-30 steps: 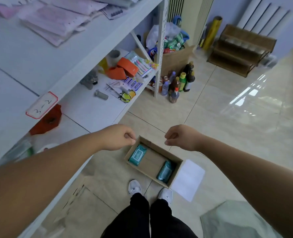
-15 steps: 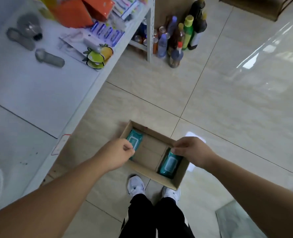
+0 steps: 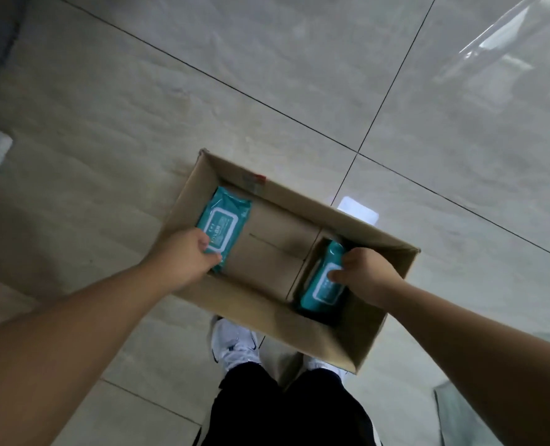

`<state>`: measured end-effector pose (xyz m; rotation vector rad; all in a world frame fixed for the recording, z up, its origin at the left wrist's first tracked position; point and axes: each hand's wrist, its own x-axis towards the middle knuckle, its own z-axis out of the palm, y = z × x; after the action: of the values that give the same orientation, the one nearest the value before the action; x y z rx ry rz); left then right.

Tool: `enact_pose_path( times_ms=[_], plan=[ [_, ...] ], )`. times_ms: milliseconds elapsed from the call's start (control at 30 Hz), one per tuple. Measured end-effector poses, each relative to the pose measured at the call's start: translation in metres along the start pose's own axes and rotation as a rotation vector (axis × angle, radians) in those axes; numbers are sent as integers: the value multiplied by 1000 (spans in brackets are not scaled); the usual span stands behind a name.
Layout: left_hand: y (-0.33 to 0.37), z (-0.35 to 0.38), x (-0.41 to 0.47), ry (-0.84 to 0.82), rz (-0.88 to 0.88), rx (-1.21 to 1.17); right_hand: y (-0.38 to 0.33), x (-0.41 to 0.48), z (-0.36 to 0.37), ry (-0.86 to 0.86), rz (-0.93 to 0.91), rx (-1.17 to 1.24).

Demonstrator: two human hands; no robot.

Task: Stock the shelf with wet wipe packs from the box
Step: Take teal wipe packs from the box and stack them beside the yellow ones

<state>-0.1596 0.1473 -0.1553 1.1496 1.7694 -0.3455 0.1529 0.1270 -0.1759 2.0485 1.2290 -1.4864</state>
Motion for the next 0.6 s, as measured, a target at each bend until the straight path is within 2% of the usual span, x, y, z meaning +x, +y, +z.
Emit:
enact_pose_path(
  times_ms=[167, 300, 500, 600],
  plan=[
    [-14, 27, 55, -7, 5, 42, 10, 45, 13, -32, -6, -168],
    [-56, 66, 117, 72, -11, 6, 14, 74, 23, -105, -6, -334],
    [-13, 80, 99, 170, -184, 114, 21, 92, 37, -83, -7, -390],
    [-8, 90, 104, 131, -160, 161, 24, 98, 42, -71, -44, -449]
  ],
)
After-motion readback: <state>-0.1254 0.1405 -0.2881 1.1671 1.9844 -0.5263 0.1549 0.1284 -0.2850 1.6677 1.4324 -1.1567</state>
